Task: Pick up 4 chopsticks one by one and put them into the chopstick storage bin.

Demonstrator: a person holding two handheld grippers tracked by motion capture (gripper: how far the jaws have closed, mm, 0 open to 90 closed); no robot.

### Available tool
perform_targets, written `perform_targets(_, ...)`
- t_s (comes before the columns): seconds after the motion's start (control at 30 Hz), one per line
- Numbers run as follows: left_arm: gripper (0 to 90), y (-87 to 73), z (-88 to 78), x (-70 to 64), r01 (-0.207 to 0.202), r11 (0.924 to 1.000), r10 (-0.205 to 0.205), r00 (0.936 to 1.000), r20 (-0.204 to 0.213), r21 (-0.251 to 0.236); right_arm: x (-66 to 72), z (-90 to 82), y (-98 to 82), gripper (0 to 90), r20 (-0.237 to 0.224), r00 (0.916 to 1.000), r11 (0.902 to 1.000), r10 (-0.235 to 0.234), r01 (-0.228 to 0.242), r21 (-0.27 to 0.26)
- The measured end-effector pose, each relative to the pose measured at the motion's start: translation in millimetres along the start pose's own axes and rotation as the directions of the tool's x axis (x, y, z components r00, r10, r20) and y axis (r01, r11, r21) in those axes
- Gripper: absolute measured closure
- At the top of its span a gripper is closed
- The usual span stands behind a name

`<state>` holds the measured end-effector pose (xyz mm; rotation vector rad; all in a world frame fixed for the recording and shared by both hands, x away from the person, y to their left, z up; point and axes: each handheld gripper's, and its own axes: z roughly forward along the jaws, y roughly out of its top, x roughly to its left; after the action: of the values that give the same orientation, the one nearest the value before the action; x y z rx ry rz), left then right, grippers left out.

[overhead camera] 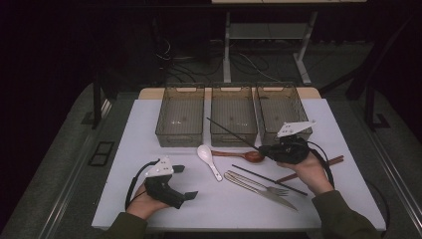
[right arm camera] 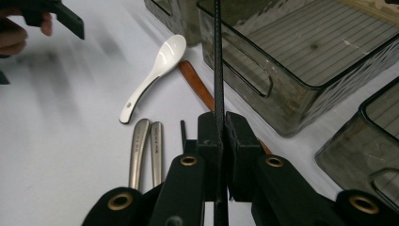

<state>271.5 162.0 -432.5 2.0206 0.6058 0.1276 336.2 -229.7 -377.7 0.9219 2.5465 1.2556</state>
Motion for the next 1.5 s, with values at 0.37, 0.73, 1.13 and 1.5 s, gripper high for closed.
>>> perform_targets(0.37,0.0,0.3,0.2,0.3,0.002,1.0,-0.002,1.0,0.006,-0.006,-2.5,14.1,16.7,85.4,-0.002,0.9979,0.9977,0.065,-0.065,-0.021)
perform_targets(0.73,0.0,0.2,1.5,-0.6,0.005,1.0,-0.005,0.9999,0.01,-0.008,-5.9,33.7,52.6,85.4,0.027,0.9969,0.9973,0.074,-0.074,0.003)
perform_targets(1.13,0.0,-0.1,1.4,-1.0,0.006,1.0,-0.006,1.0,0.006,-0.007,-2.6,54.8,80.4,85.4,0.048,0.9939,0.9949,0.099,-0.099,0.016)
perform_targets(1.5,0.0,0.7,0.3,-1.8,0.005,0.9999,-0.005,1.0,0.008,-0.011,1.5,77.0,101.6,85.4,0.072,0.9903,0.9915,0.119,-0.122,0.045)
